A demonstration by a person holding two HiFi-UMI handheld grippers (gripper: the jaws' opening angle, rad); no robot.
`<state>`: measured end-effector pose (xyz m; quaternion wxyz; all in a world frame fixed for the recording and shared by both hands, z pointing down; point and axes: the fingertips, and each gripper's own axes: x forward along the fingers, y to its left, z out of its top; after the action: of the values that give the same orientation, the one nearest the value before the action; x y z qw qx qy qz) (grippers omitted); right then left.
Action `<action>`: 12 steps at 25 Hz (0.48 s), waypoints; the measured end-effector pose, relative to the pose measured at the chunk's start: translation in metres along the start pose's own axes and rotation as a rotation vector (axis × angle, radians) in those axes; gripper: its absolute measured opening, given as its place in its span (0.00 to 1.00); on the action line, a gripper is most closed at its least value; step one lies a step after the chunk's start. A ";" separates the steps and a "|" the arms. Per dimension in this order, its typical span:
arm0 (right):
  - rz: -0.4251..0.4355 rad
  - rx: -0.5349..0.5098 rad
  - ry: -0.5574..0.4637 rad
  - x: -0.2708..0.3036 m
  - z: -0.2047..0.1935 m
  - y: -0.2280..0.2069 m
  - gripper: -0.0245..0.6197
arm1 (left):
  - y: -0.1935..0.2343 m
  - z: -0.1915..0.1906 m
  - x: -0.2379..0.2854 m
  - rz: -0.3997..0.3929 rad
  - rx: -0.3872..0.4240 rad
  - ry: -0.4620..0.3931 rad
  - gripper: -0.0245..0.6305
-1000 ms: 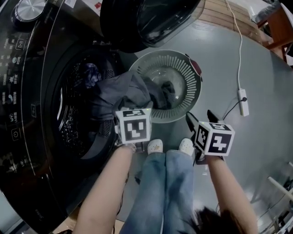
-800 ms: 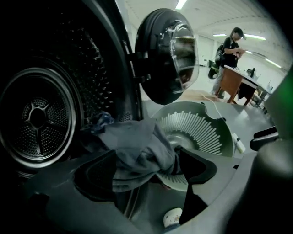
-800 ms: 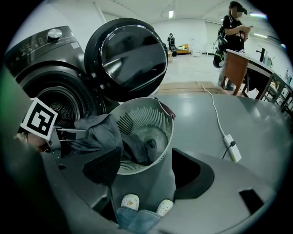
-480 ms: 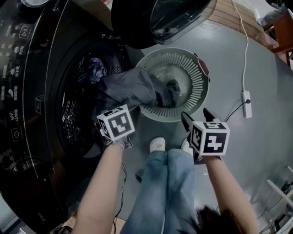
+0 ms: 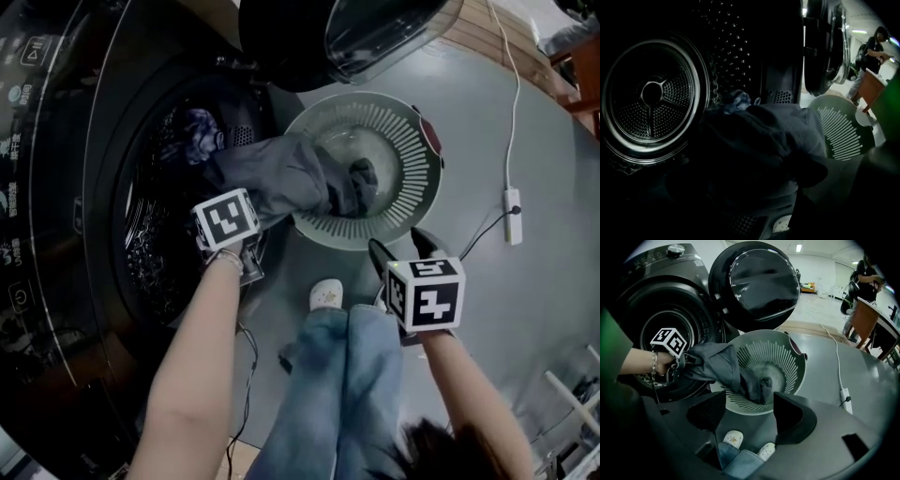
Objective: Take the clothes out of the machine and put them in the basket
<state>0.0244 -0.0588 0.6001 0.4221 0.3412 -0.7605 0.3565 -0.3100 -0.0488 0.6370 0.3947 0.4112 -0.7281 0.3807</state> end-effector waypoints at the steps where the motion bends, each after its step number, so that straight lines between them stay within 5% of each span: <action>1: 0.002 -0.009 0.005 0.001 -0.002 0.003 0.53 | -0.002 -0.003 0.002 -0.019 -0.016 0.019 0.82; 10: -0.002 0.055 0.000 0.008 0.006 0.009 0.47 | -0.008 -0.012 0.003 -0.086 -0.073 0.058 0.82; 12: -0.016 0.057 0.009 0.008 0.010 0.006 0.40 | -0.007 -0.012 0.001 -0.065 -0.052 0.066 0.73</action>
<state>0.0119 -0.0654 0.6014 0.4185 0.3572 -0.7454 0.3762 -0.3007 -0.0413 0.6438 0.4413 0.4113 -0.7106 0.3622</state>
